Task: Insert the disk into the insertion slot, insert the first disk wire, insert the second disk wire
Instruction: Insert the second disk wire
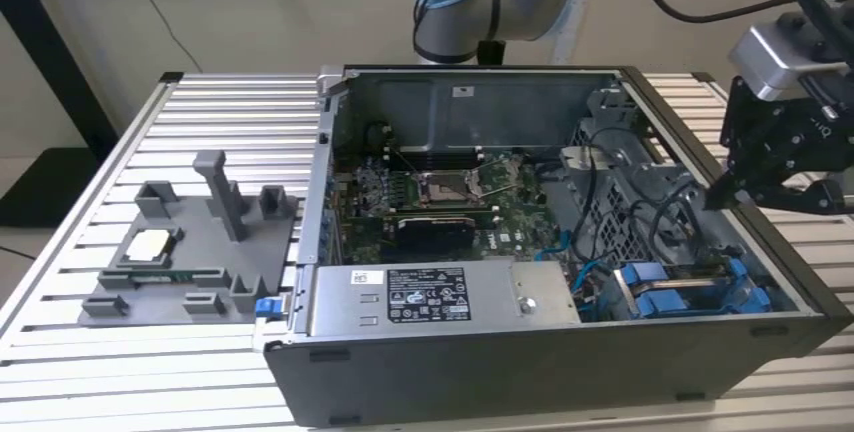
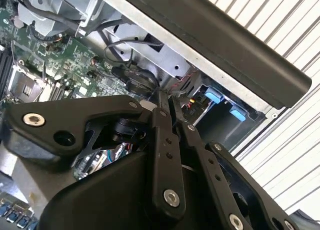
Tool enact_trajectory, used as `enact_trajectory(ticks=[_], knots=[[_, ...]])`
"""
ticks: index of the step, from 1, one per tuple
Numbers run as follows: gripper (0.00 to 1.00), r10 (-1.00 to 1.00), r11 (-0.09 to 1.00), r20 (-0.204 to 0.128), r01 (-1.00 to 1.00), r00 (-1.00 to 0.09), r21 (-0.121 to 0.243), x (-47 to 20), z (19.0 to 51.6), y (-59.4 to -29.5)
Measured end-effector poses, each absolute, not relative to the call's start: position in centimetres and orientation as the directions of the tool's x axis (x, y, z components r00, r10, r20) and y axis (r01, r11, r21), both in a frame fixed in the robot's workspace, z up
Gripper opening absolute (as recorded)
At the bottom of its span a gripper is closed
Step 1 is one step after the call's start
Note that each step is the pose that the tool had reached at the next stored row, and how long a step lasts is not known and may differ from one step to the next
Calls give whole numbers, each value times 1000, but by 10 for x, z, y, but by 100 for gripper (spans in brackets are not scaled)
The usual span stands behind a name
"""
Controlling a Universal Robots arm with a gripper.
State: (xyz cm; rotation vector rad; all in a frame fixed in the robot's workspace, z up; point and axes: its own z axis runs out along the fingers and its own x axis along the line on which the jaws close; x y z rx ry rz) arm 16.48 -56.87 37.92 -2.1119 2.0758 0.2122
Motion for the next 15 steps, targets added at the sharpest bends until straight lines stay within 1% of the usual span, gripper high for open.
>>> enact_trajectory(ticks=[15], knots=[[16,-975,-15,-220,-997,31,-74,138,383,-569]])
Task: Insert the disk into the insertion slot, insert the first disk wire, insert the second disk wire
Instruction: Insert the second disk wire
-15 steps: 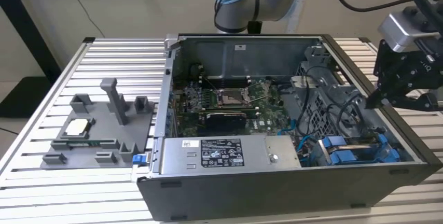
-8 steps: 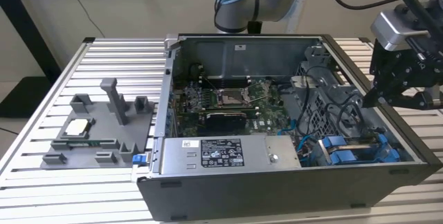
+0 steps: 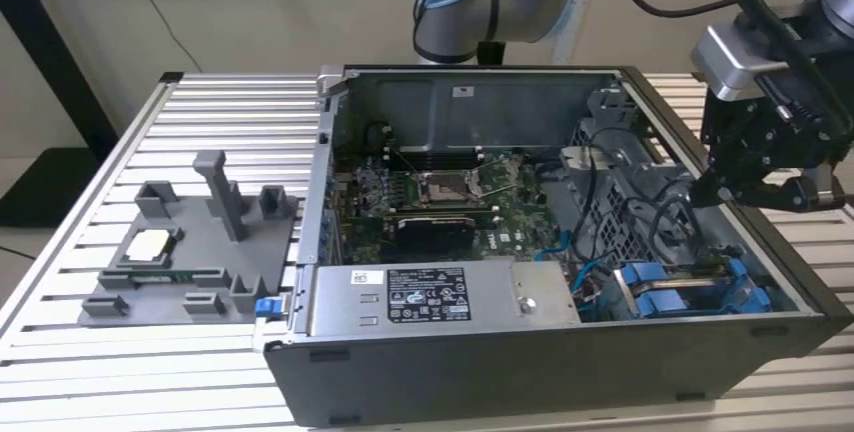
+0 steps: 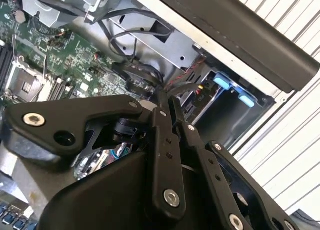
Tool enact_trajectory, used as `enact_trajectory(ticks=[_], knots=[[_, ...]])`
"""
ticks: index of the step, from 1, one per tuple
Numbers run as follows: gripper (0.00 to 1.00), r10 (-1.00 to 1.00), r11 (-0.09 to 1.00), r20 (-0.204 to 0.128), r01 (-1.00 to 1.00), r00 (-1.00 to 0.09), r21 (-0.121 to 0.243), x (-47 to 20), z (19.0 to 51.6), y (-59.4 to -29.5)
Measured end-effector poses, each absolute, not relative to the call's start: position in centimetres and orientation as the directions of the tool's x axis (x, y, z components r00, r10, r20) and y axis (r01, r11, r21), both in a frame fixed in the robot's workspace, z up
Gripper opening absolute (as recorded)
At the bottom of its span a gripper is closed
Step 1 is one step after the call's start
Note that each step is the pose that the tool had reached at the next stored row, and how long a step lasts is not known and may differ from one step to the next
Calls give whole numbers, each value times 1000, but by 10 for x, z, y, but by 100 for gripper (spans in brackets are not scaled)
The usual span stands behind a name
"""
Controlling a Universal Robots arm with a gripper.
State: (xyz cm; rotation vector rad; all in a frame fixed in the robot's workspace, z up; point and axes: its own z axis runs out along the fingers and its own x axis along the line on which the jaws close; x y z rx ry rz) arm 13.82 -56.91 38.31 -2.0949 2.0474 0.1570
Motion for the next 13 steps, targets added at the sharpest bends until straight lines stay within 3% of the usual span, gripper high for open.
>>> enact_trajectory(ticks=[13], knots=[[16,-975,-15,-219,-994,39,-110,122,383,-569]])
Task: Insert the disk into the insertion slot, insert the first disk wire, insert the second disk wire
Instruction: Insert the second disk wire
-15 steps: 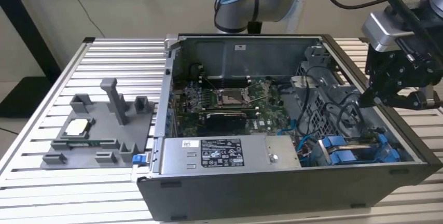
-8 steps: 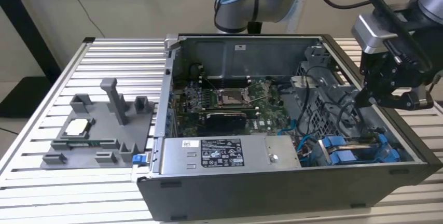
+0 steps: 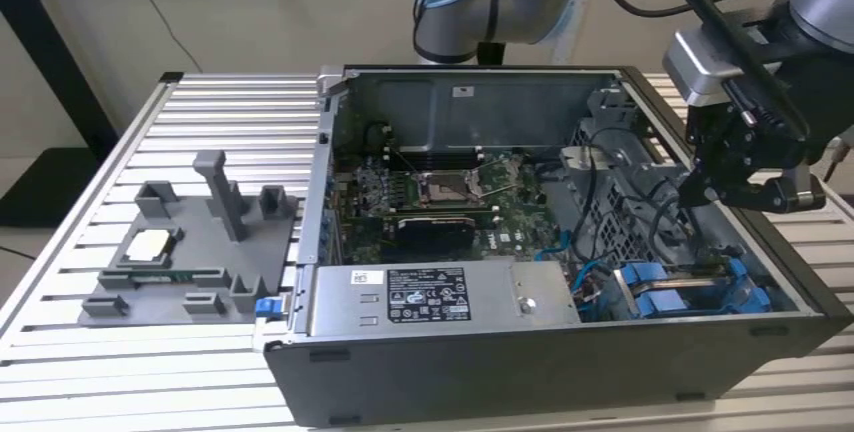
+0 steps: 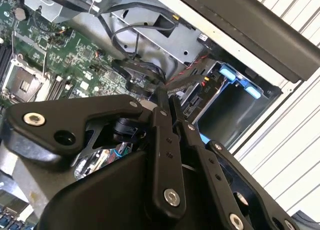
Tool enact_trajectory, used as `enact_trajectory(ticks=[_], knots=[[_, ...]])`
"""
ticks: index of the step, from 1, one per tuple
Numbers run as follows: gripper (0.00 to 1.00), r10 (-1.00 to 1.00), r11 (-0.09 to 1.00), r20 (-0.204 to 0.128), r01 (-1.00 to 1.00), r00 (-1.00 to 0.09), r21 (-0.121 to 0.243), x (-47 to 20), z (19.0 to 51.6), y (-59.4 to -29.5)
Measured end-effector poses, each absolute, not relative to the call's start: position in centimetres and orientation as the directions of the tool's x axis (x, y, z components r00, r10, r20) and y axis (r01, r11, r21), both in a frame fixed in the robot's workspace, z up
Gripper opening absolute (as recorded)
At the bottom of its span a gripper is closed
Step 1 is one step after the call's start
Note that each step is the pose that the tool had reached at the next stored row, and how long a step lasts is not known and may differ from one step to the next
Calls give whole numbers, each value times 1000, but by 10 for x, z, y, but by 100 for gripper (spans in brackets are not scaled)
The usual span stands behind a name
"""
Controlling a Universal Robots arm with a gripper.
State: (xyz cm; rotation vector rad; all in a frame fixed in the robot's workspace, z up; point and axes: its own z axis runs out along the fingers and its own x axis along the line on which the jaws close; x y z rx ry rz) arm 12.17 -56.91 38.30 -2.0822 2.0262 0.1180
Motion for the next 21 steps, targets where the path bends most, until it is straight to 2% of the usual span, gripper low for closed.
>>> enact_trajectory(ticks=[12,21], knots=[[16,-976,-15,-216,-994,39,-110,121,379,-571],[16,-976,-15,-216,-994,39,-110,120,374,-588]])
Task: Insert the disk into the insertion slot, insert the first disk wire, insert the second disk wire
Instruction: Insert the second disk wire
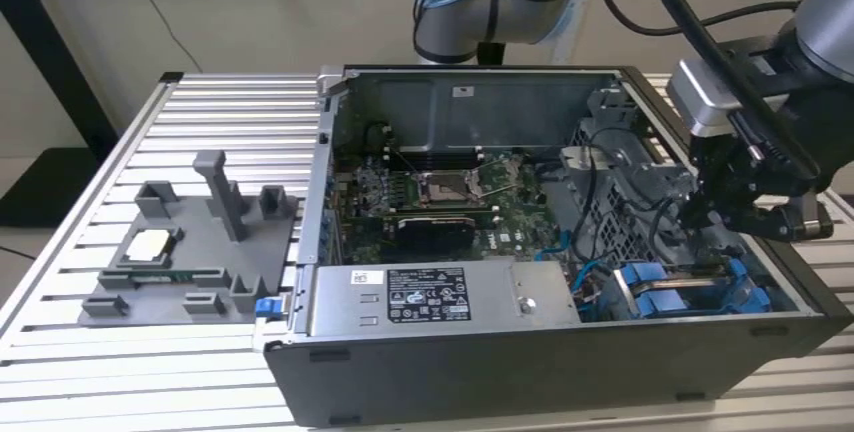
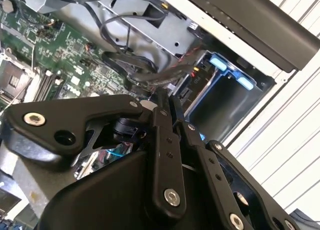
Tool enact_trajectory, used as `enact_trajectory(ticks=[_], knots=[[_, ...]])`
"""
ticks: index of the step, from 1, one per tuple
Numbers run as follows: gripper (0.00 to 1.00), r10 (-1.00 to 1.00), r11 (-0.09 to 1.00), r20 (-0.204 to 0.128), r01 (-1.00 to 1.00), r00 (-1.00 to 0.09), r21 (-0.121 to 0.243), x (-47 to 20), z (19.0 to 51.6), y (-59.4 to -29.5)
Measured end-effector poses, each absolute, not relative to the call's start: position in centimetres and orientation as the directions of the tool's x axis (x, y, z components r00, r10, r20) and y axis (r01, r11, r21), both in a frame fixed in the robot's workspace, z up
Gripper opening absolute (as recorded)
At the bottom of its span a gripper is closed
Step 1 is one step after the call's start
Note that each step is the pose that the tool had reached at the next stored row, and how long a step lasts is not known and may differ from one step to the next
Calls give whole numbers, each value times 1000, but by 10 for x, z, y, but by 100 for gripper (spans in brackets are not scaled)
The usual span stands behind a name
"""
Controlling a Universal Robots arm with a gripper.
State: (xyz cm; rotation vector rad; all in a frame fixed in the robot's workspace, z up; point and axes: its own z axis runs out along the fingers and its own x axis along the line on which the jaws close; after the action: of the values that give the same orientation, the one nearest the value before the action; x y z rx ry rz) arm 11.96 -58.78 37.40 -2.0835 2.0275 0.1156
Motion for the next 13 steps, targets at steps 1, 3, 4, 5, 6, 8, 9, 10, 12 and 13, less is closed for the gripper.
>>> enact_trajectory(ticks=[1,3,4,5,6,8,9,10,12,13], knots=[[16,-976,-15,-217,-994,39,-110,120,373,-590],[16,-976,-15,-216,-994,39,-110,120,373,-594],[16,-976,-15,-216,-994,39,-110,120,372,-596],[16,-976,-15,-217,-994,39,-110,120,372,-596],[16,-976,-15,-216,-994,39,-110,120,372,-596],[16,-976,-15,-216,-994,39,-110,120,372,-596],[16,-976,-15,-216,-994,39,-110,120,372,-596],[16,-976,-15,-216,-994,39,-110,120,372,-596],[16,-976,-15,-216,-994,39,-110,120,371,-596],[16,-976,-15,-216,-994,39,-110,120,371,-596]])
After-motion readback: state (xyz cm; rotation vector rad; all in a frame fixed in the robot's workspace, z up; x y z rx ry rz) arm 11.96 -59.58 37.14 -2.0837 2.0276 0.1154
